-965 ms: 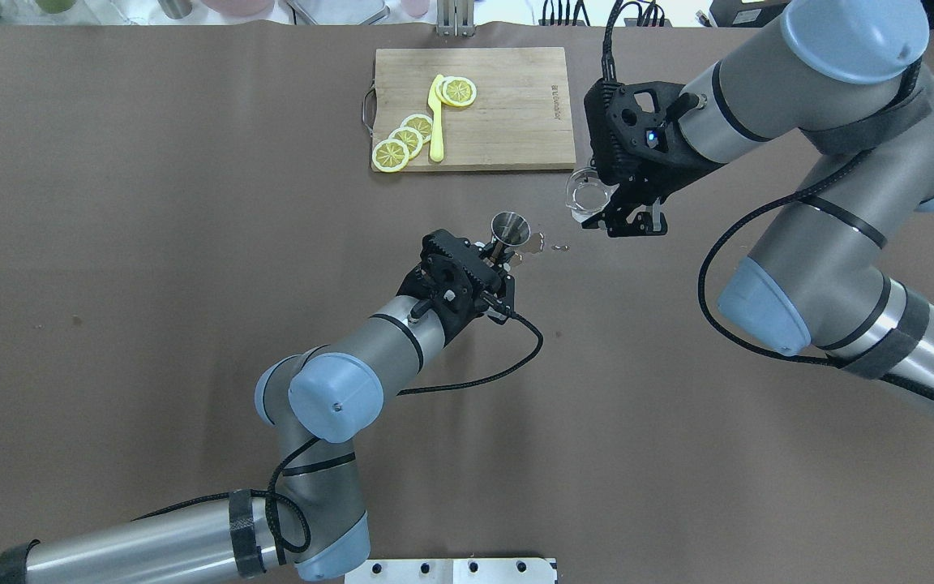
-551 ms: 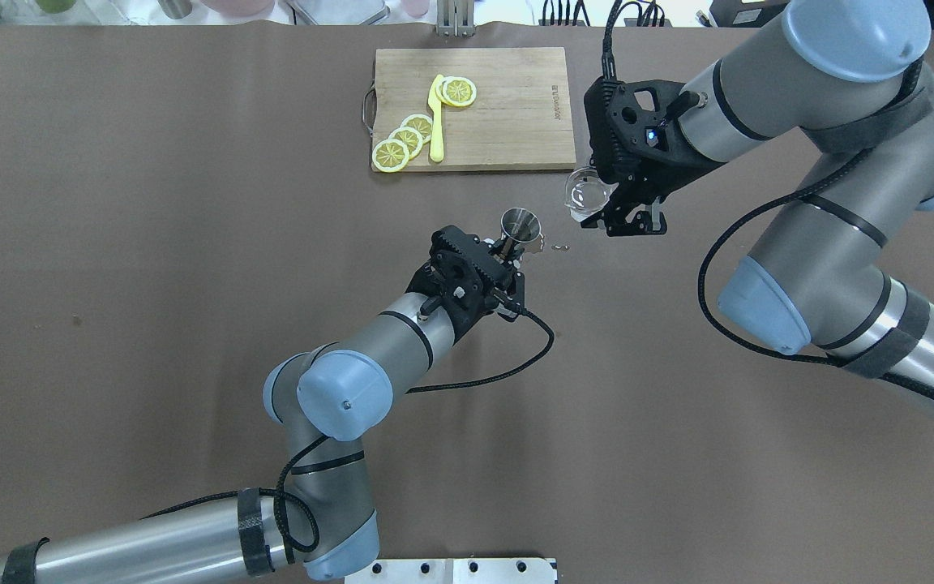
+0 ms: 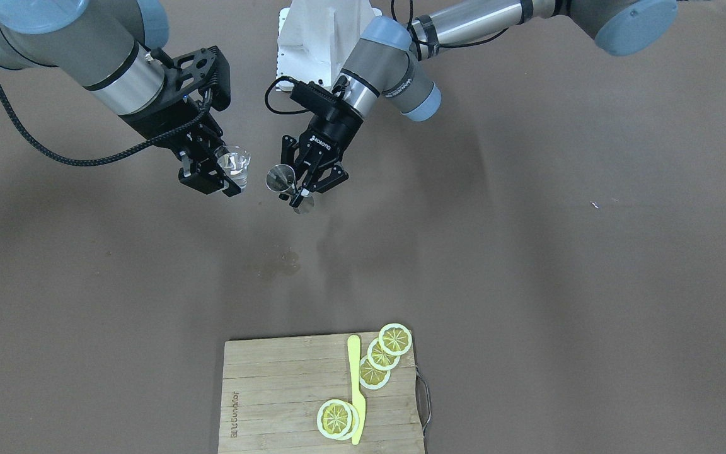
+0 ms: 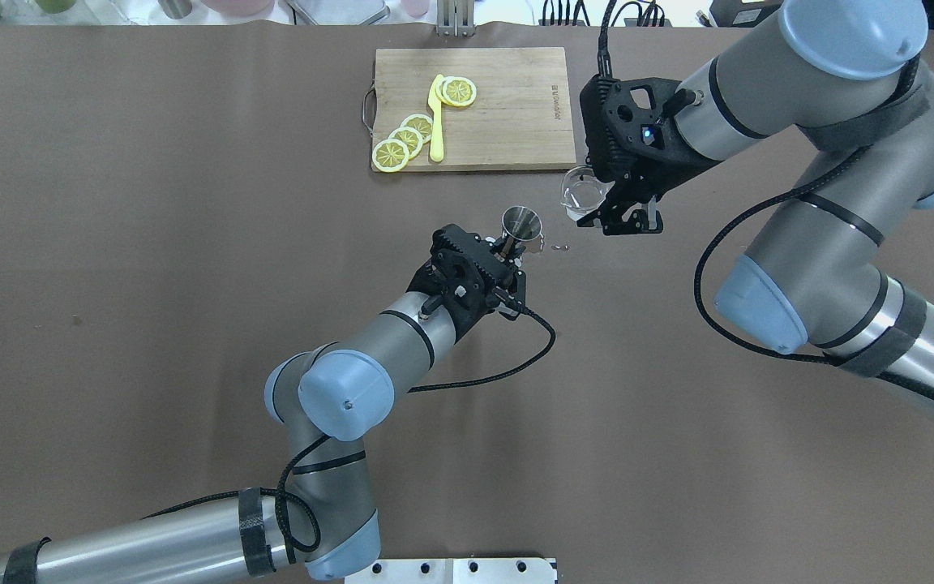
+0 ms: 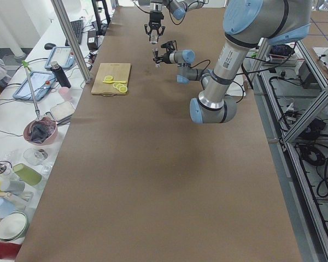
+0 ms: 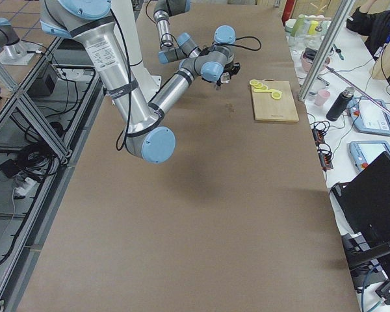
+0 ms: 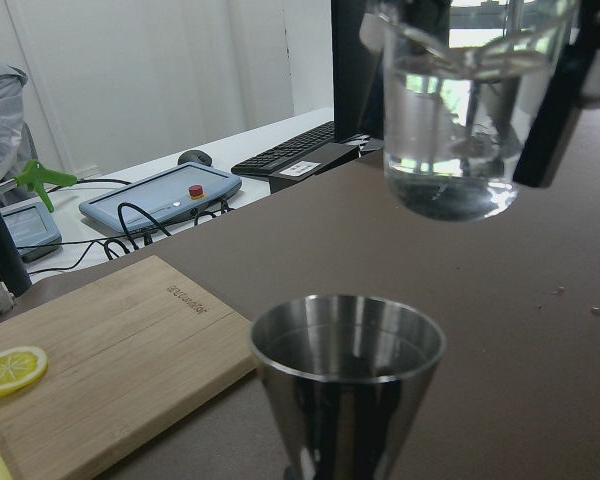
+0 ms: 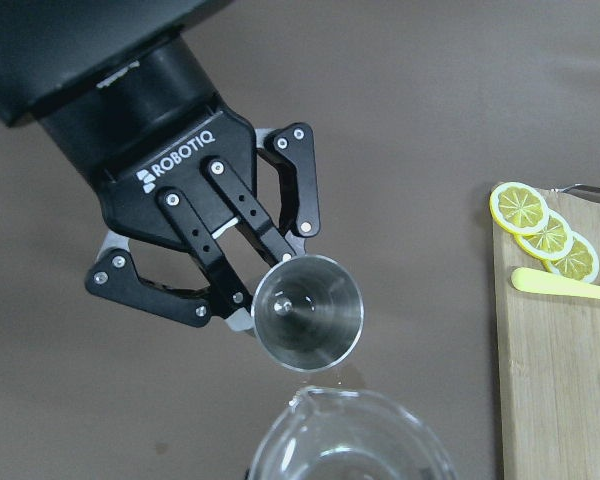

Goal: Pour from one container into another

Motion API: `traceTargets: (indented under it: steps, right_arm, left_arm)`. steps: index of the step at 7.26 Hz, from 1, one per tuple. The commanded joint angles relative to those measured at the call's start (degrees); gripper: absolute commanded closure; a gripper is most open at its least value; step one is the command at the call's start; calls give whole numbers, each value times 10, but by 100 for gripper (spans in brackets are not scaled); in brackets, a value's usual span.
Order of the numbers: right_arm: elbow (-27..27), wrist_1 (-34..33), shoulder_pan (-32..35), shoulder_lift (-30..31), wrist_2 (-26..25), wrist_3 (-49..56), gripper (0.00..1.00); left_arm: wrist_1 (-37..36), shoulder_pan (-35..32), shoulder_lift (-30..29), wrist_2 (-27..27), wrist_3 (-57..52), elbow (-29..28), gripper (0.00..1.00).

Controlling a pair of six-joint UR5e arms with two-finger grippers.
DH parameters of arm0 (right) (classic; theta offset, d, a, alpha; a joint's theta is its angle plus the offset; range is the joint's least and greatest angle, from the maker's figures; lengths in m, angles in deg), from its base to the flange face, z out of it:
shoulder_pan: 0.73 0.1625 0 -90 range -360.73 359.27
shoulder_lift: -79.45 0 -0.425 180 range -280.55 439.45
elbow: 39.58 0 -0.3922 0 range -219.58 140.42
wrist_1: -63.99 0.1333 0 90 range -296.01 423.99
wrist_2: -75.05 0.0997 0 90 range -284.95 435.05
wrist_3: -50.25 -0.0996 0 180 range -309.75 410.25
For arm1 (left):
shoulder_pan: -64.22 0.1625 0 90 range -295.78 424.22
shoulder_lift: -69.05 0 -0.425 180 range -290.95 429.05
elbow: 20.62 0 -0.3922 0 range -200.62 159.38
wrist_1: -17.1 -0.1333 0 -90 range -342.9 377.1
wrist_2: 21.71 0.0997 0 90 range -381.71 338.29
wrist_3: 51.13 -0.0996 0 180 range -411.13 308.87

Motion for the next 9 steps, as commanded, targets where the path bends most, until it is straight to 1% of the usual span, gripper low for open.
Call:
traceTargets:
  steps: [1, 3, 6, 8, 9]
  right_arm:
    - [0, -21, -2, -9, -4, 4, 100]
    - [-3, -41, -5, -19, -6, 7, 100]
    - [-5, -69, -18, -32, -30, 6, 100]
    - [0, -114, -19, -45, -49, 6, 100]
    - [0, -139, -23, -60, -73, 6, 100]
  left_arm:
    - [-1, 0, 1, 1, -1, 0, 100]
    - [0, 0, 1, 0, 1, 2, 100]
    - [0, 0, 1, 1, 1, 2, 100]
    - [0, 1, 1, 0, 3, 4, 100]
    - [0, 1, 0, 0, 4, 5, 100]
